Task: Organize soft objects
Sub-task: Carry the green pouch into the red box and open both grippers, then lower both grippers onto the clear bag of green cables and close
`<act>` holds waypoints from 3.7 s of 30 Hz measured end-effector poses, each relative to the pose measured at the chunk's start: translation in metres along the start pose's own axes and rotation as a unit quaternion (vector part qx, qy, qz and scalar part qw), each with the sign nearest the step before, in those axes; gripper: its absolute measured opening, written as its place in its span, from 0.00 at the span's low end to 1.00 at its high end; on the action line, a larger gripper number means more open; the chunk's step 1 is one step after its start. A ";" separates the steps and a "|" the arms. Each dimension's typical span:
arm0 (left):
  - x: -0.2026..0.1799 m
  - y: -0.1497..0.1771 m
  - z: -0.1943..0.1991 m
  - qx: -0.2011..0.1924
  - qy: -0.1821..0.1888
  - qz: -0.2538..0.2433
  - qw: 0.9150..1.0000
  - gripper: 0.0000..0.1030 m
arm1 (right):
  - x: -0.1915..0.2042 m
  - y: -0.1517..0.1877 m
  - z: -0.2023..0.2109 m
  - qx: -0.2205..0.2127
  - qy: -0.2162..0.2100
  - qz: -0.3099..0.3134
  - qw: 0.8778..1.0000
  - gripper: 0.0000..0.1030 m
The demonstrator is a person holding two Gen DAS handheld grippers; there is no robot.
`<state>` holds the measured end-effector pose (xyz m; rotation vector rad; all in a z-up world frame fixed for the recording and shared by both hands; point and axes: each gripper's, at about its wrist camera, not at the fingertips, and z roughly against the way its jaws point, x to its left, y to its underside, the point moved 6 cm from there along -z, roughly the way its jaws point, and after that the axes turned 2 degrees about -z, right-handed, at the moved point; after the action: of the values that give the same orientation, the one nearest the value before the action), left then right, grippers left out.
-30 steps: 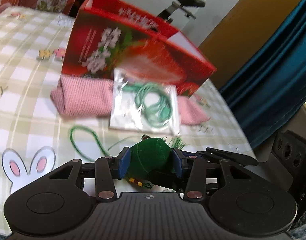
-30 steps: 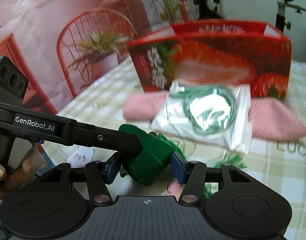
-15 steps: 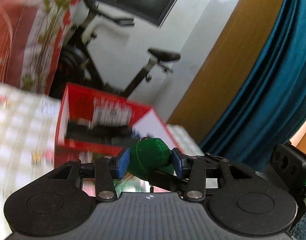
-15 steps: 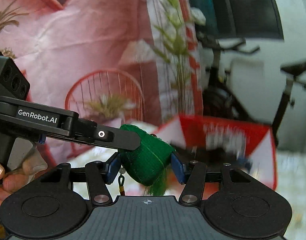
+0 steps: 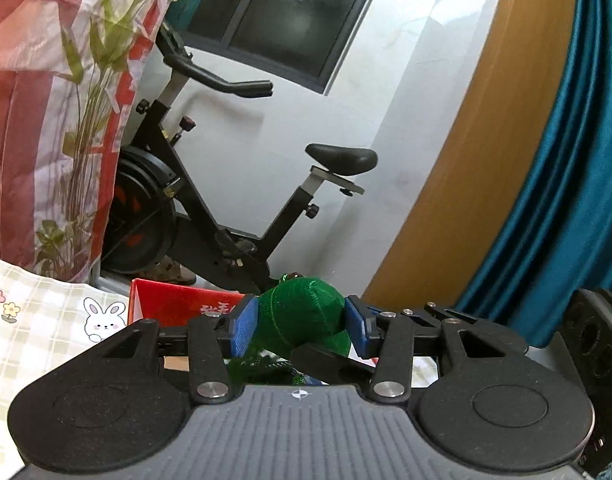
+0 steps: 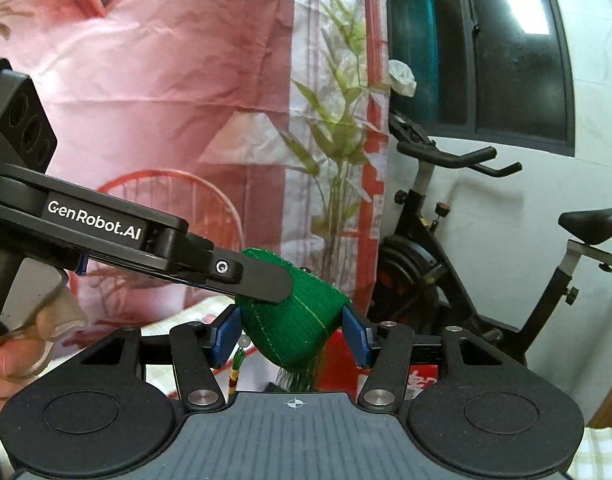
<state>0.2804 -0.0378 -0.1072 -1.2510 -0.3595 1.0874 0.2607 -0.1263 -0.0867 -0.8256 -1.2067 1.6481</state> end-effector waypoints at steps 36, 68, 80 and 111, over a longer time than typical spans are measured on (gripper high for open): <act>0.036 0.061 0.014 0.074 -0.104 -0.042 0.991 0.88 | -0.031 0.120 0.024 0.075 0.124 -0.061 0.988 0.93; 0.021 0.194 0.014 0.148 -0.142 -0.043 0.978 0.99 | 0.005 0.240 0.052 0.132 0.135 -0.071 0.979 0.78; 0.010 0.192 0.003 0.165 -0.059 -0.018 0.984 0.46 | -0.009 0.243 0.051 0.138 0.082 -0.136 0.978 0.61; -0.005 0.211 -0.008 0.175 -0.031 0.029 0.984 0.32 | -0.011 0.243 0.056 0.132 0.038 -0.166 0.977 0.38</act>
<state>0.1866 -0.0618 -0.2951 -0.9216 -0.1683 1.1837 0.1477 -0.1842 -0.3015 -0.4859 -0.9854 1.4482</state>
